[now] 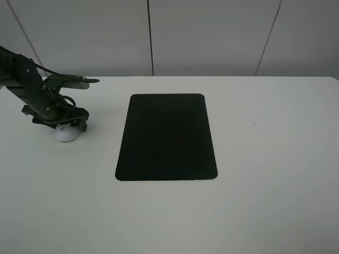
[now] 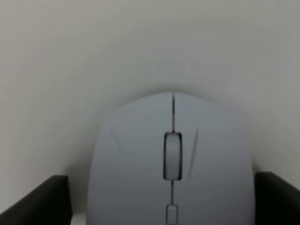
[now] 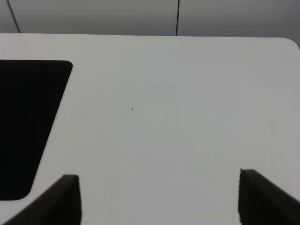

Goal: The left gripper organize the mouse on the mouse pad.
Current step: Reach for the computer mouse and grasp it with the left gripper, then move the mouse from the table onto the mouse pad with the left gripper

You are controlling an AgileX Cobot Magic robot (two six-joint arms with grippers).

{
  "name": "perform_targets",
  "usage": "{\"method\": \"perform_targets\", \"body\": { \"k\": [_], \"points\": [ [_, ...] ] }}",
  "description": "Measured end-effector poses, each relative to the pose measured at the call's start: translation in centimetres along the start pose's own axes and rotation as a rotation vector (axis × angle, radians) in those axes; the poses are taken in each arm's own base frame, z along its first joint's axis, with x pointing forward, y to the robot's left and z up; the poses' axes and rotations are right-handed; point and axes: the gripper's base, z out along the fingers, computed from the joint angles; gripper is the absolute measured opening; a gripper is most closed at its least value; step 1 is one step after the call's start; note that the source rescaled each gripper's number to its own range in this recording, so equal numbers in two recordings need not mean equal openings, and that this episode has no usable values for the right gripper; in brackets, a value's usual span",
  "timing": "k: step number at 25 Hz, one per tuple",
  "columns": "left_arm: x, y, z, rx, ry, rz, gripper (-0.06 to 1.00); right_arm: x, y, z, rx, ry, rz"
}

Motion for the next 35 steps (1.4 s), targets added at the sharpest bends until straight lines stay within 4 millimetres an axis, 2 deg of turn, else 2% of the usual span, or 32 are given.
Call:
{"method": "perform_targets", "body": {
  "k": [2, 3, 5, 15, 35],
  "points": [
    [-0.01, -0.03, 0.0, 0.003, -0.001, -0.009, 0.75, 0.0, 0.0, 0.0, 0.0, 0.0, 0.0],
    [-0.01, -0.04, 0.0, 0.004, -0.001, -0.012, 0.55, 0.0, 0.0, 0.0, 0.0, 0.0, 0.0],
    [-0.02, -0.09, 0.0, 0.01, -0.002, -0.029, 0.01, 0.0, 0.0, 0.0, 0.0, 0.0, 0.0],
    [-0.3, -0.29, -0.02, 0.033, -0.028, -0.134, 0.01, 0.0, 0.0, 0.0, 0.0, 0.0, 0.0],
    [-0.3, -0.29, -0.02, 0.034, -0.028, -0.13, 0.01, 0.0, 0.0, 0.0, 0.0, 0.0, 0.0]
  ]
}}
